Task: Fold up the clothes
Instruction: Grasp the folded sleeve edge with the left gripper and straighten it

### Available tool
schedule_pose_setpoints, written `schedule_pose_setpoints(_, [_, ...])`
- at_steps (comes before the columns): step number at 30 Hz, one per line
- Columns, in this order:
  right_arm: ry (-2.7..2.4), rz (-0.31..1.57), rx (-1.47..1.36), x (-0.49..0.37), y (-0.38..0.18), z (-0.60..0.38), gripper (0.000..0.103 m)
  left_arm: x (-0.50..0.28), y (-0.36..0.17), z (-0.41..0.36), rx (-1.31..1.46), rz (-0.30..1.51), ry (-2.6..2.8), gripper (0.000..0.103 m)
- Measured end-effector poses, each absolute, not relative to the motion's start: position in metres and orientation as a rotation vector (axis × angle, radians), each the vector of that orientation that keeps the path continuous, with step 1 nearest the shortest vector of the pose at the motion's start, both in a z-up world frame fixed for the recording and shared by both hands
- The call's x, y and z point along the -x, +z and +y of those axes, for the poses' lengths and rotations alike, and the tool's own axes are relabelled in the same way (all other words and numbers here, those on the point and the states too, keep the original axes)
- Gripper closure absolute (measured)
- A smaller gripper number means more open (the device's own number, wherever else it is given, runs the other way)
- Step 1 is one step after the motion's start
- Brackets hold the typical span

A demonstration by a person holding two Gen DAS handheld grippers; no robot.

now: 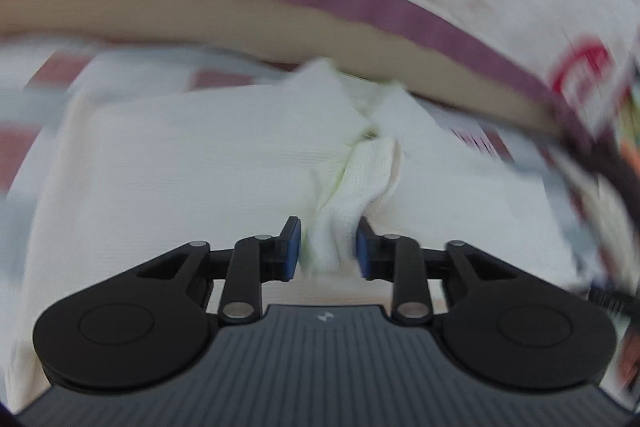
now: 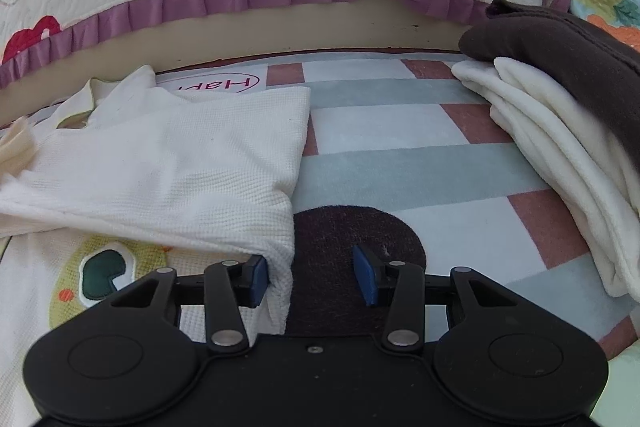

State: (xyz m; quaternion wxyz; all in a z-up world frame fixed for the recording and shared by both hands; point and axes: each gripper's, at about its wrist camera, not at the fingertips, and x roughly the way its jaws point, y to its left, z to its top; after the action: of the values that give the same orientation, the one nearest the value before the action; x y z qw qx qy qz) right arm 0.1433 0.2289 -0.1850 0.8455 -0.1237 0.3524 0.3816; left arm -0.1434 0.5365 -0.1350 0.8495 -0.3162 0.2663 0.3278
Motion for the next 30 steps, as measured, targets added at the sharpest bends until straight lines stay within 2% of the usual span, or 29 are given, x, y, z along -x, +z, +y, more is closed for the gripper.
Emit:
schedule_pose_setpoints(2, [0.803,0.740,0.257,-0.143,-0.185,0.228,0.055,0.153,-0.134,0.540,0.666,0.569,0.762,0.058])
schedule_pose_setpoints(6, [0.800,0.746,0.260,-0.142,-0.184,0.229,0.055,0.159,-0.131,0.553,0.677,0.595,0.739,0.057])
schedule_pose_setpoints(7, [0.799,0.750,0.260,-0.143,-0.184,0.229,0.055,0.160,-0.131,0.556,0.706,0.587,0.717,0.054])
schedule_pose_setpoints(8, [0.798,0.751,0.259,-0.143,-0.184,0.229,0.055,0.159,-0.132,0.560,0.736,0.584,0.692,0.044])
schedule_pose_setpoints(10, [0.794,0.752,0.254,-0.143,-0.184,0.228,0.054,0.151,-0.141,0.566,0.770,0.605,0.658,0.033])
schedule_pose_setpoints(12, [0.791,0.753,0.251,-0.143,-0.184,0.228,0.053,0.144,-0.149,0.567,0.761,0.628,0.658,0.033])
schedule_pose_setpoints(13, [0.791,0.754,0.251,-0.143,-0.184,0.228,0.052,0.142,-0.149,0.565,0.734,0.622,0.654,0.037])
schedule_pose_setpoints(14, [0.790,0.755,0.250,-0.143,-0.184,0.229,0.052,0.140,-0.148,0.562,0.695,0.620,0.643,0.068])
schedule_pose_setpoints(15, [0.789,0.756,0.250,-0.143,-0.184,0.229,0.052,0.137,-0.145,0.559,0.652,0.631,0.634,0.094])
schedule_pose_setpoints(16, [0.787,0.756,0.252,-0.143,-0.183,0.229,0.052,0.134,-0.142,0.557,0.608,0.645,0.627,0.100])
schedule_pose_setpoints(20, [0.745,0.719,0.315,-0.135,-0.182,0.234,0.040,0.149,-0.113,0.550,0.526,0.550,0.654,0.100])
schedule_pose_setpoints(23, [0.733,0.702,0.352,-0.132,-0.181,0.237,0.040,0.161,-0.110,0.554,0.547,0.515,0.682,0.100])
schedule_pose_setpoints(28, [0.730,0.690,0.401,-0.129,-0.179,0.240,0.038,0.160,-0.154,0.564,0.615,0.692,0.745,0.100])
schedule_pose_setpoints(30, [0.729,0.685,0.421,-0.128,-0.178,0.241,0.037,0.156,-0.155,0.560,0.573,0.712,0.756,0.099])
